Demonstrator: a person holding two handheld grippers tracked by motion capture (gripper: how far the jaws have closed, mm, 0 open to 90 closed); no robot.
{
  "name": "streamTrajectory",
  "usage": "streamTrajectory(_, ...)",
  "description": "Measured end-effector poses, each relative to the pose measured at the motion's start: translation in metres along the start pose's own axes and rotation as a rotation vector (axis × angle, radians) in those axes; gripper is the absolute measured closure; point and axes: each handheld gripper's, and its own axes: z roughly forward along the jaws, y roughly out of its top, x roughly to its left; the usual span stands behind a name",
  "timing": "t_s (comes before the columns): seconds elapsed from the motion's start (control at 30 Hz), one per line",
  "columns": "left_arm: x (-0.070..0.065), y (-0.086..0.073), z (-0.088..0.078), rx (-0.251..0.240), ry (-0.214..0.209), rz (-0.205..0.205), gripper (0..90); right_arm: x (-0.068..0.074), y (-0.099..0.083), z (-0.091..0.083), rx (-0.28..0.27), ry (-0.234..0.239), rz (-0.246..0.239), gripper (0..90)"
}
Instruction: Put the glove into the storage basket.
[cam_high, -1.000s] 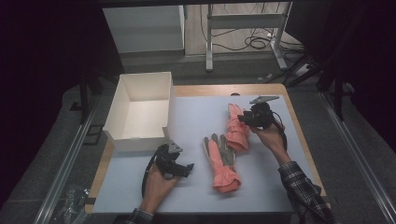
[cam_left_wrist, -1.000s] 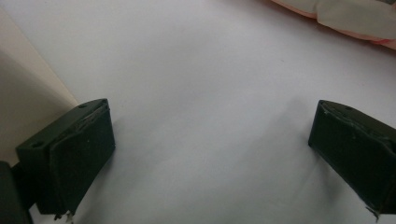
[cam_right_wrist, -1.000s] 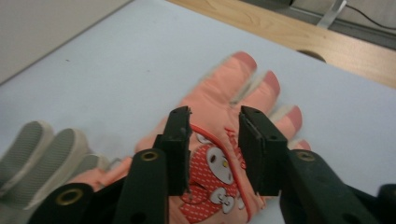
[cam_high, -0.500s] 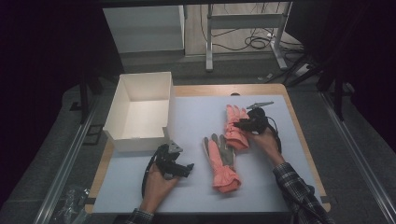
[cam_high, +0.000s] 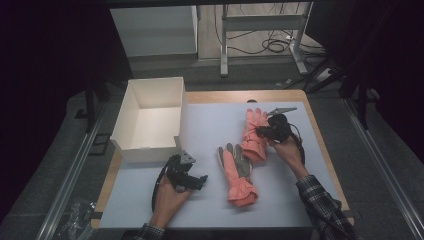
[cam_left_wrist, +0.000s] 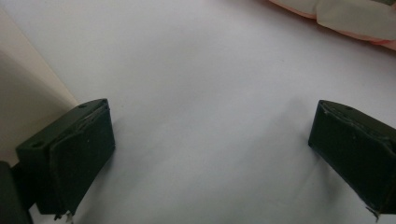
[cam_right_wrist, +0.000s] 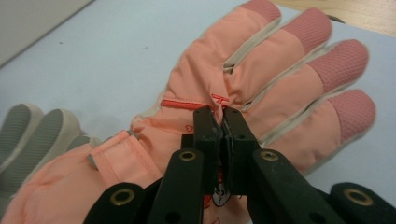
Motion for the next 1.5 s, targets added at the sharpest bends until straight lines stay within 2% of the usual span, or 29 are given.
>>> streamTrajectory(0.23,0.000,0.000,0.000,-0.003,0.000,0.000,0.5,0.002,0.006,-0.026,-0.028,0.030,0.002,85.2)
streamTrajectory(0.4,0.000,0.000,0.000,-0.003,0.000,-0.001,0.5,0.012,0.010,-0.049,-0.040,0.072,-0.042,85.1)
streamTrajectory(0.47,0.000,0.000,0.000,-0.003,0.000,0.000,0.5,0.014,0.011,-0.052,-0.043,0.076,-0.046,85.1)
streamTrajectory(0.6,0.000,0.000,0.000,-0.003,0.001,0.002,0.5,0.026,0.011,-0.070,-0.048,0.120,-0.062,85.1)
streamTrajectory(0.63,0.000,0.000,0.000,-0.003,0.001,0.002,0.5,0.031,0.010,-0.077,-0.054,0.145,-0.071,85.0)
streamTrajectory(0.7,0.000,0.000,0.000,-0.005,0.001,-0.001,0.5,0.034,0.010,-0.081,-0.057,0.161,-0.074,85.0)
streamTrajectory(0.9,0.000,0.000,0.000,-0.004,0.001,0.000,0.5,0.061,0.003,-0.098,-0.052,0.242,-0.116,84.9)
streamTrajectory(1.0,0.000,0.000,0.000,-0.002,-0.001,-0.003,0.5,0.076,0.000,-0.099,-0.043,0.276,-0.145,84.8)
streamTrajectory(1.03,0.000,0.000,0.000,-0.002,0.000,-0.003,0.5,0.085,-0.002,-0.098,-0.030,0.296,-0.166,84.8)
streamTrajectory(1.07,0.000,0.000,0.000,-0.002,0.000,-0.003,0.5,0.085,-0.002,-0.098,-0.030,0.296,-0.166,84.8)
streamTrajectory(1.1,0.000,0.000,0.000,-0.002,0.000,-0.003,0.5,0.094,-0.005,-0.093,-0.017,0.317,-0.187,84.7)
streamTrajectory(1.2,0.000,0.000,0.000,-0.003,0.000,-0.004,0.5,0.101,-0.008,-0.086,-0.002,0.334,-0.202,84.7)
streamTrajectory(1.33,0.000,0.000,0.000,-0.005,0.001,-0.004,0.5,0.111,-0.014,-0.069,0.042,0.355,-0.246,84.6)
streamTrajectory(1.4,0.000,0.000,0.000,-0.005,0.001,-0.005,0.5,0.112,-0.018,-0.059,0.070,0.369,-0.241,84.3)
streamTrajectory(1.5,0.000,0.000,0.000,-0.005,0.001,-0.004,0.5,0.111,-0.020,-0.054,0.083,0.379,-0.235,83.7)
